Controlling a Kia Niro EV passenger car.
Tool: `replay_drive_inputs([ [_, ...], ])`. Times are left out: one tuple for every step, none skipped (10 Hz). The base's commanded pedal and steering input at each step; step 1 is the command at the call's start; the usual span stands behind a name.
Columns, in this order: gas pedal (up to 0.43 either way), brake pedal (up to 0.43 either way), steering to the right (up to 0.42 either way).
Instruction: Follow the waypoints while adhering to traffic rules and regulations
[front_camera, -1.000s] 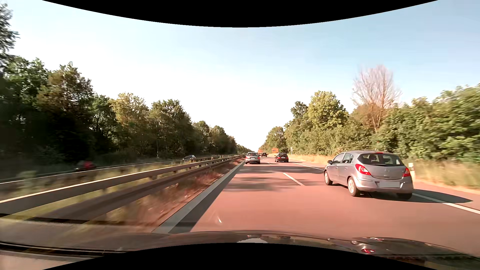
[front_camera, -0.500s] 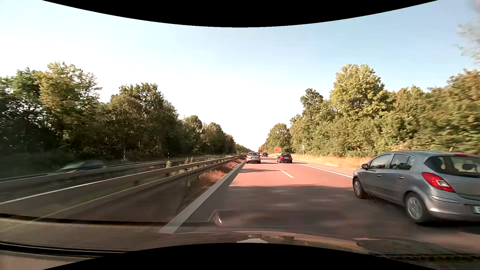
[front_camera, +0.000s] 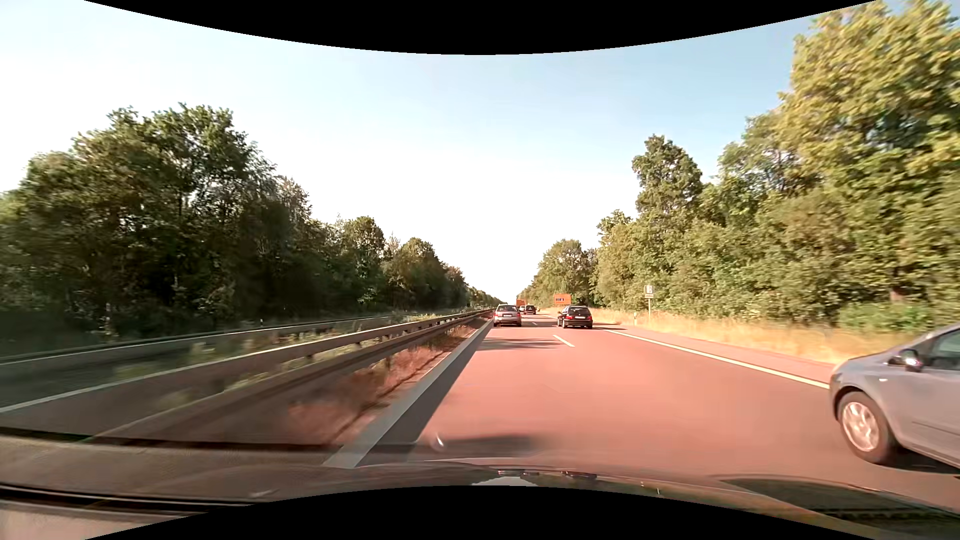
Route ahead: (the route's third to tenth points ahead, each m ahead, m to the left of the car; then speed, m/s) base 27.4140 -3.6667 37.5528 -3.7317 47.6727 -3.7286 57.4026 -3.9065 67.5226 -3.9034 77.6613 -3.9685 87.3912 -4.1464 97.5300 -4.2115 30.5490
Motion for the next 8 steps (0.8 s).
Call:
replay_drive_inputs([
  [0.421, 0.006, -0.001],
  [0.421, 0.006, -0.001],
  [0.421, 0.006, -0.001],
  [0.421, 0.006, -0.001],
  [0.421, 0.006, -0.001],
  [0.398, 0.006, -0.001],
  [0.378, 0.006, -0.001],
  [0.37, 0.006, -0.001],
])
